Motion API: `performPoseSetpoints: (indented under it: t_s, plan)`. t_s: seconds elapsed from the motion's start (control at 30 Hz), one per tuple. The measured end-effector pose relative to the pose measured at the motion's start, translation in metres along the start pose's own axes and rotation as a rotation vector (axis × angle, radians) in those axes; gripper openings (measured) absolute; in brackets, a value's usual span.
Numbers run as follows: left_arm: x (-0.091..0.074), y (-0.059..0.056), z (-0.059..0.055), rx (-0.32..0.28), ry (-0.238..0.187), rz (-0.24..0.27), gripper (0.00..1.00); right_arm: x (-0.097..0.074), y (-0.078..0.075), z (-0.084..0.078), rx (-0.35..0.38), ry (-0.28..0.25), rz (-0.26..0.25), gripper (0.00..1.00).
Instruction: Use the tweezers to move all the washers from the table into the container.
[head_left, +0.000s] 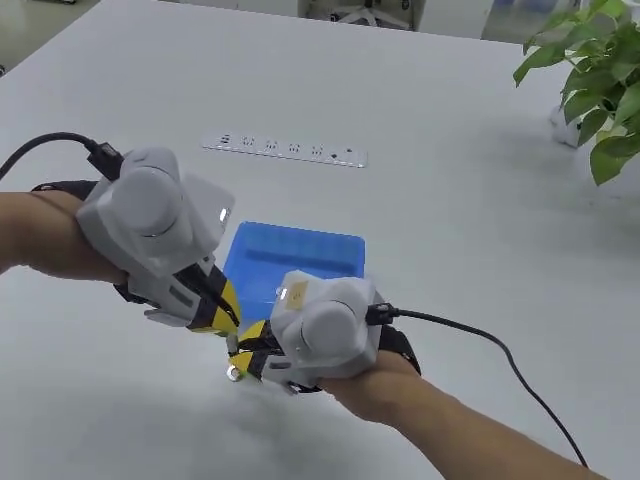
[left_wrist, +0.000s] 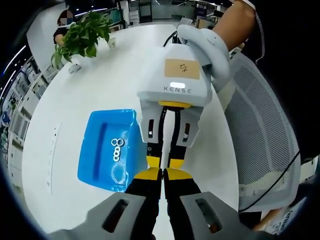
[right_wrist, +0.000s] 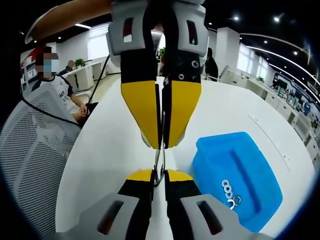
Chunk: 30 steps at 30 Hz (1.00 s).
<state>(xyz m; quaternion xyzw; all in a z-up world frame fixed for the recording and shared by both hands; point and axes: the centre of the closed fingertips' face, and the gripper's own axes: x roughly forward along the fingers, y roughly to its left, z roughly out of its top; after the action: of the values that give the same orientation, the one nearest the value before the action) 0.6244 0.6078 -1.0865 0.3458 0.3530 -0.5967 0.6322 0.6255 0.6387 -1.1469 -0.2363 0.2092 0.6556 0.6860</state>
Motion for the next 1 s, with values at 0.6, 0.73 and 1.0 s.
performPoseSetpoints:
  t_s: [0.6, 0.73, 1.0]
  plan:
    - [-0.008, -0.001, 0.010, 0.015, -0.002, -0.001, 0.06, -0.012, 0.001, 0.006, -0.017, 0.008, -0.004, 0.09]
    - [-0.012, -0.001, 0.014, 0.022, -0.002, -0.002, 0.06, -0.017, -0.001, 0.010, -0.021, 0.009, -0.003, 0.09]
    - [-0.020, 0.000, 0.022, 0.029, 0.001, -0.003, 0.06, -0.025, -0.002, 0.017, -0.027, 0.005, 0.002, 0.09]
